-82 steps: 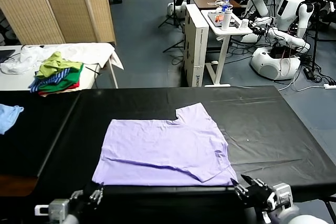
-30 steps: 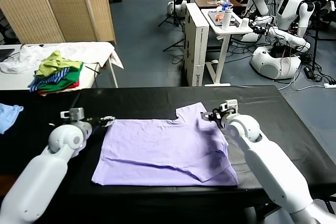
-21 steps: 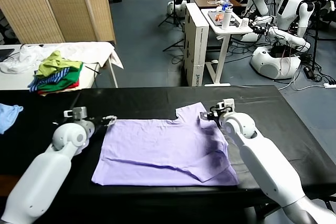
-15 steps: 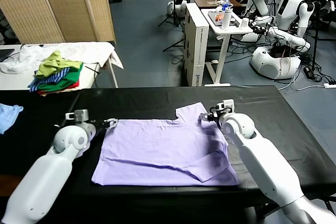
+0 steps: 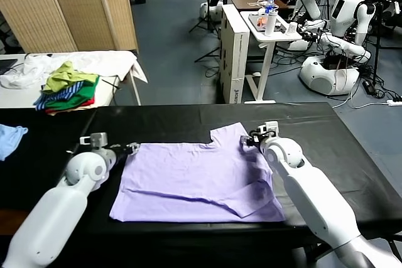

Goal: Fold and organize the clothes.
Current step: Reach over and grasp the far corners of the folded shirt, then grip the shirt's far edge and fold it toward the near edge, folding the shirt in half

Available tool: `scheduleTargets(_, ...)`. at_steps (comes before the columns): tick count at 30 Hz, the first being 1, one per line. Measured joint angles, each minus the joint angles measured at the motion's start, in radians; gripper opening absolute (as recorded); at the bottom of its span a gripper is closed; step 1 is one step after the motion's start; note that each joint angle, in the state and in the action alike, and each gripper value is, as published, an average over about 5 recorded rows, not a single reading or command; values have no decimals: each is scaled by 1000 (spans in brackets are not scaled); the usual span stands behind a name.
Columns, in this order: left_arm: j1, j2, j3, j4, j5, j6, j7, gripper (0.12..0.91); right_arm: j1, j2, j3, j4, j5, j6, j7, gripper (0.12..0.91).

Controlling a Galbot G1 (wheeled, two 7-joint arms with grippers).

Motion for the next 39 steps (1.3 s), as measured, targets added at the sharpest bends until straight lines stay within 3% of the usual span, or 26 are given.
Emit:
scheduleTargets(6,3,2,4,-7,0,4,3,564,-6,2,-2,5,-17,0,-10,449)
scheduleTargets(12,8,3,5,-11,4,3,5,298,-26,-1,13,33,-21,-2,-13,217)
scheduleTargets(15,8,3,4,-14,6,1,6,236,-39,-9,25,55,-18,-3,-20,158)
scheduleTargets(24,32,18,-27,-66,-10,-12,-4,153,-93,-50,72,153,14,16,-50,140)
scheduleTargets(39,223,92,-146,-284,-64,-7,-19,147,-250,-184,196,402,75,-3,-46,140)
